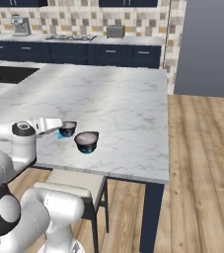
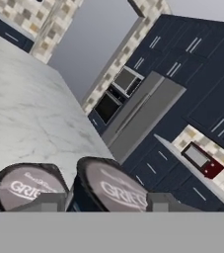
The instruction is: Stack the yogurt containers by placing the smaller containers on top of the larger containers.
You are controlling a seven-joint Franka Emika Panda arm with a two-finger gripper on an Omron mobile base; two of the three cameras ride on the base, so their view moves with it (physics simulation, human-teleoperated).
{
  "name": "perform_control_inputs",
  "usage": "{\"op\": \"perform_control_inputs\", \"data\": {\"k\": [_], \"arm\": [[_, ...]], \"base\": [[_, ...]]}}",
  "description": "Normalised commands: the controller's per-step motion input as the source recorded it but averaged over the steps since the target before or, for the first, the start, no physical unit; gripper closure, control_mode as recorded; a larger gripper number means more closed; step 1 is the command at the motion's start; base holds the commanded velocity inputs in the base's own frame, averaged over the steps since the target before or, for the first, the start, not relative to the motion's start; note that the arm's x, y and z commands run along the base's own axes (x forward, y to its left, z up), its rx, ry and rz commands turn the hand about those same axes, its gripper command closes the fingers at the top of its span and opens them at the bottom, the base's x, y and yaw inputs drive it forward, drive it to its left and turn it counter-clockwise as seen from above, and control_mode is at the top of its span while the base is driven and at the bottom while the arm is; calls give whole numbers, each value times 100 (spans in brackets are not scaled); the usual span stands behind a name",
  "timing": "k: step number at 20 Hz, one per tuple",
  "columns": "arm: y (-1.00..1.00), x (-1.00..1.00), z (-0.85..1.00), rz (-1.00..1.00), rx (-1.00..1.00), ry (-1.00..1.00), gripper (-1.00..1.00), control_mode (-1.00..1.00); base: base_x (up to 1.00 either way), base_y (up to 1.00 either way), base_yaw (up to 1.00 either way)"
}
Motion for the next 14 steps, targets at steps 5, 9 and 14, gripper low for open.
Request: {"op": "perform_control_inputs", "data": {"k": [5,9,14], "arm": [[-26,14,-14,-1,-1,1,100,-100],[-31,11,-12,-1,-1,0,100,-100],[-5,11,-26,0,-1,0,100,-100]], "base": [[0,0,0],[0,0,0],[0,0,0]]}}
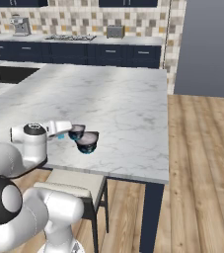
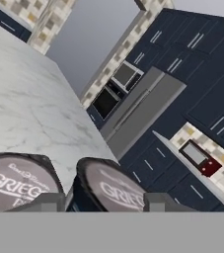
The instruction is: Stack the yogurt containers by placing the smaller containers on top of the larger containers.
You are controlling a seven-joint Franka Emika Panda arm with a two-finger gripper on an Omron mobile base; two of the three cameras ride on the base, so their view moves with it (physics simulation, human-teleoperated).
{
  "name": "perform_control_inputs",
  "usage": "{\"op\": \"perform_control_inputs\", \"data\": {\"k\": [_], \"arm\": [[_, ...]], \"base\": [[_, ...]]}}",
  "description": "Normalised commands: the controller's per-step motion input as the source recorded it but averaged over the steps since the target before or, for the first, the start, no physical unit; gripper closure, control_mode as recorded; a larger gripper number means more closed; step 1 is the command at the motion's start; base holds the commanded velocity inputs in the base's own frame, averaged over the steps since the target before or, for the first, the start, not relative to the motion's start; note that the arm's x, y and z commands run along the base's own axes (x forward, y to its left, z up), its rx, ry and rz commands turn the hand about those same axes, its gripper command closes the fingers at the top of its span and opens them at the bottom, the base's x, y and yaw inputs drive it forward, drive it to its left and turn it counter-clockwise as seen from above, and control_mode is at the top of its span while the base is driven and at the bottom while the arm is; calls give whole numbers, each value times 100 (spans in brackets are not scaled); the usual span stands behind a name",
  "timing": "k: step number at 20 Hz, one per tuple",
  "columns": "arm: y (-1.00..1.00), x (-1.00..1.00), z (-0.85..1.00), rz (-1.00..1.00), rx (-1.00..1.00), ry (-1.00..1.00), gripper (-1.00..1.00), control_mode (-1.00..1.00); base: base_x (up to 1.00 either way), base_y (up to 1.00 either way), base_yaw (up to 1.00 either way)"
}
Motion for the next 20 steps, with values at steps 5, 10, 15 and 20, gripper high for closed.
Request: {"op": "perform_control_inputs", "data": {"k": [5,10,15,20], "arm": [[0,14,-14,0,0,0,100,-100],[0,12,-1,-1,0,0,100,-100],[0,11,-16,-1,0,0,100,-100],[0,10,-17,-1,0,0,100,-100]], "base": [[0,0,0],[0,0,0],[0,0,0],[0,0,0]]}}
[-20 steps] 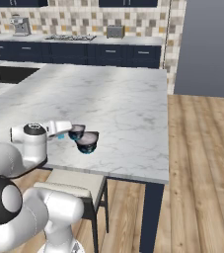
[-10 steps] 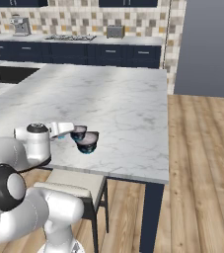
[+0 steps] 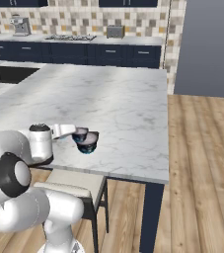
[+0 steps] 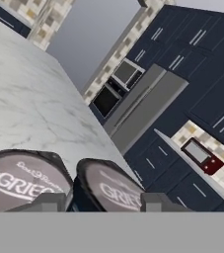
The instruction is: Stack the yogurt containers by placing the smaller containers on top of the larger containers.
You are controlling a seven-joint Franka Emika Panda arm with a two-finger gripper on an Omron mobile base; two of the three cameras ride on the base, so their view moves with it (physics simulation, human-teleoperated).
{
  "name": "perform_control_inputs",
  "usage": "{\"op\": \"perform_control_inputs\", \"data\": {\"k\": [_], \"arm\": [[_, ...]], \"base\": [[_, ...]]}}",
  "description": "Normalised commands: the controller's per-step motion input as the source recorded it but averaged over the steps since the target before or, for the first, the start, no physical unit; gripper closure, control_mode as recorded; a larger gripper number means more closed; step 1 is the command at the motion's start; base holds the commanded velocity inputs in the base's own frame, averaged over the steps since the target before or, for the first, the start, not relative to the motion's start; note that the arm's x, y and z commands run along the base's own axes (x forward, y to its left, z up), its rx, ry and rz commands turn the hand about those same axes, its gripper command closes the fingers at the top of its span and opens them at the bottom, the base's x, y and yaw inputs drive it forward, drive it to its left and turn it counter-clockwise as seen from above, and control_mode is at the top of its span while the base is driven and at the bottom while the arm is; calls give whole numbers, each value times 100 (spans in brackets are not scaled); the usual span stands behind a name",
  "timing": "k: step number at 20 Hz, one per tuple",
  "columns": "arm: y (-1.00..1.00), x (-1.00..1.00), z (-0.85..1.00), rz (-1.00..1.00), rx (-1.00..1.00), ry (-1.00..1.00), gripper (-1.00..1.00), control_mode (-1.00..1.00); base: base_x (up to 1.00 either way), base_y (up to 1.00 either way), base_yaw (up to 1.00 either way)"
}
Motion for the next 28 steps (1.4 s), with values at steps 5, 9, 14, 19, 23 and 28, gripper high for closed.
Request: {"op": "perform_control_inputs", "data": {"k": [5,9,14,19,23,28], "arm": [[0,13,-17,-1,0,0,100,-100],[0,24,-14,-1,0,0,100,-100],[0,16,-15,-2,0,0,100,-100],[0,1,-23,-2,0,0,100,-100],[0,3,-13,-1,0,0,100,-100],[0,23,4,0,0,-3,100,-100]], "base": [[0,0,0],[0,0,0],[0,0,0],[0,0,0],[0,0,0],[0,0,0]]}}
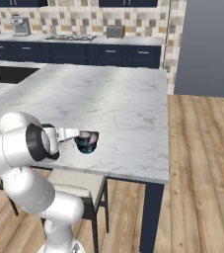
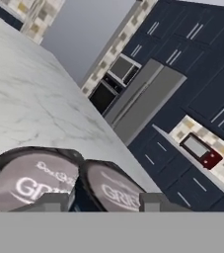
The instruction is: Stack the yogurt containers by placing the smaller containers on top of the larger containers.
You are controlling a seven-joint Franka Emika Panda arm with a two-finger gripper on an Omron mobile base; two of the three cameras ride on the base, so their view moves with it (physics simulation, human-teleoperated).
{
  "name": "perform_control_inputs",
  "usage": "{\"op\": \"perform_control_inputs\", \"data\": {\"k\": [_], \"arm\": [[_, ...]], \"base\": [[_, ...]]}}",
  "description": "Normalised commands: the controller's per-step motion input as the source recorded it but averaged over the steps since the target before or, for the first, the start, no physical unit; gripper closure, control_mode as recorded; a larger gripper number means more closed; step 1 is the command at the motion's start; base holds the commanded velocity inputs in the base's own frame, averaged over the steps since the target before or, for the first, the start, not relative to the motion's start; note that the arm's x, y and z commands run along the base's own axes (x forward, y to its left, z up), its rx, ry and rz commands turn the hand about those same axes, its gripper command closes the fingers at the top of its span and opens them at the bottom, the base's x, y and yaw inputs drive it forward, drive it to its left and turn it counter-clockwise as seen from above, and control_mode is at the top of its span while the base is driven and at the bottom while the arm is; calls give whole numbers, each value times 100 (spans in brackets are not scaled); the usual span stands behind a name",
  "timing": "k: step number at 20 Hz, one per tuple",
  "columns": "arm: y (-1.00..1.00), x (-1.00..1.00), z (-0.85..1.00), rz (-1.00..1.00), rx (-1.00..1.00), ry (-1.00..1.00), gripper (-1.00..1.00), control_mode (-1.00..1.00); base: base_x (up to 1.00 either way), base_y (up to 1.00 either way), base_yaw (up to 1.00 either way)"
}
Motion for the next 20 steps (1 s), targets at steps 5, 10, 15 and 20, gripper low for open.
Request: {"op": "perform_control_inputs", "data": {"k": [5,10,15,20], "arm": [[0,35,3,-1,0,-3,100,-100],[7,36,-7,0,0,0,100,-100],[10,18,-26,0,0,-1,100,-100],[0,17,-28,0,0,-1,100,-100]], "base": [[0,0,0],[0,0,0],[0,0,0],[0,0,0]]}}
